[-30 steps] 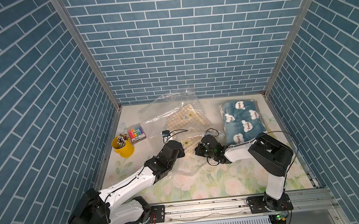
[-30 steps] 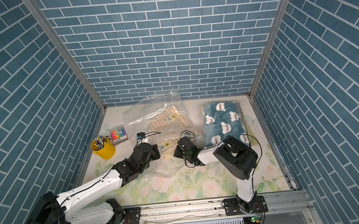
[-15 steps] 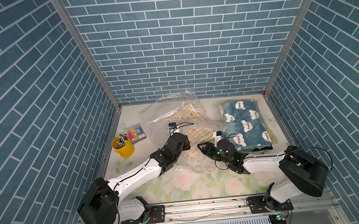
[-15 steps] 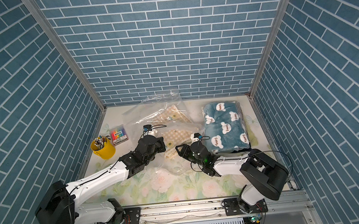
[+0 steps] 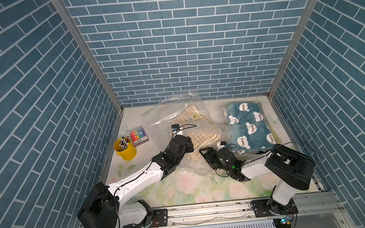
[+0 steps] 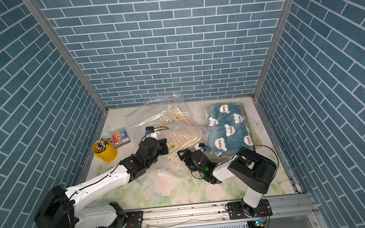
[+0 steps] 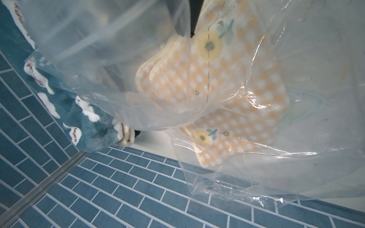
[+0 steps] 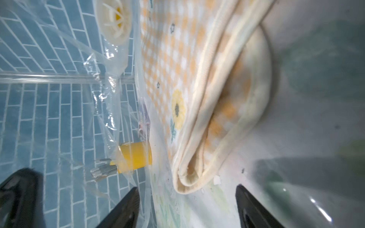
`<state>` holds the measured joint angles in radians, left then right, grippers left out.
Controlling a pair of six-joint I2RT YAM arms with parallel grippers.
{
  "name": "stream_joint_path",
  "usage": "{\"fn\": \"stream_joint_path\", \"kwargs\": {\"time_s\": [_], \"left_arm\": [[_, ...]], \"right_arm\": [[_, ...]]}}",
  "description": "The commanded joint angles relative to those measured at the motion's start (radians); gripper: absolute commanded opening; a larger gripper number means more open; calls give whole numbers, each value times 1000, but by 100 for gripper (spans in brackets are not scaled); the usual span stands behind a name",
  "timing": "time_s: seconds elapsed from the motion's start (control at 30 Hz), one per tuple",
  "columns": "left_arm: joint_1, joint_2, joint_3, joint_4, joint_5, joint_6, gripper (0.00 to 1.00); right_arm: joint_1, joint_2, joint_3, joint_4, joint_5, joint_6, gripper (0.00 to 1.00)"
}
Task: Take the blanket out of the vacuum bag
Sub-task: Take out the blanket from the vacuum bag.
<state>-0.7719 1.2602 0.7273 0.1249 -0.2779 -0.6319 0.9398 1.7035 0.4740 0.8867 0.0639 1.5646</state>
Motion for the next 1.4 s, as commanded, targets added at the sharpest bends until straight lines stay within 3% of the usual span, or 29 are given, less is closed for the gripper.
{"fn": "stream_joint_path", "kwargs": {"time_s": [0.0, 0.37, 0.63, 0.77, 0.87, 0.93, 1.1, 1.37], "left_arm": [[3, -21, -17, 21, 3, 19, 0], [3, -6, -31, 35, 21, 23, 0], [3, 2, -36, 41, 29, 26, 0], [3, -14, -42, 41, 15, 34, 0], [3, -21, -39, 29, 7, 40, 0], [3, -24, -34, 21, 7, 43, 0], [3, -26, -23, 13, -1, 46, 0], [3, 1, -6, 42, -35, -10, 0]], "right_arm": [[-6, 50, -3, 58, 24, 63, 78], [-55, 250, 181, 3, 16, 80, 81], [-58, 308, 239, 48, 74, 110, 73], [-62, 356, 260, 78, 88, 125, 58], [-64, 386, 268, 108, 87, 129, 40], [-65, 392, 257, 155, 94, 118, 21], [-66, 346, 261, 166, 79, 37, 0], [-63, 222, 272, 144, 23, -54, 0]]}}
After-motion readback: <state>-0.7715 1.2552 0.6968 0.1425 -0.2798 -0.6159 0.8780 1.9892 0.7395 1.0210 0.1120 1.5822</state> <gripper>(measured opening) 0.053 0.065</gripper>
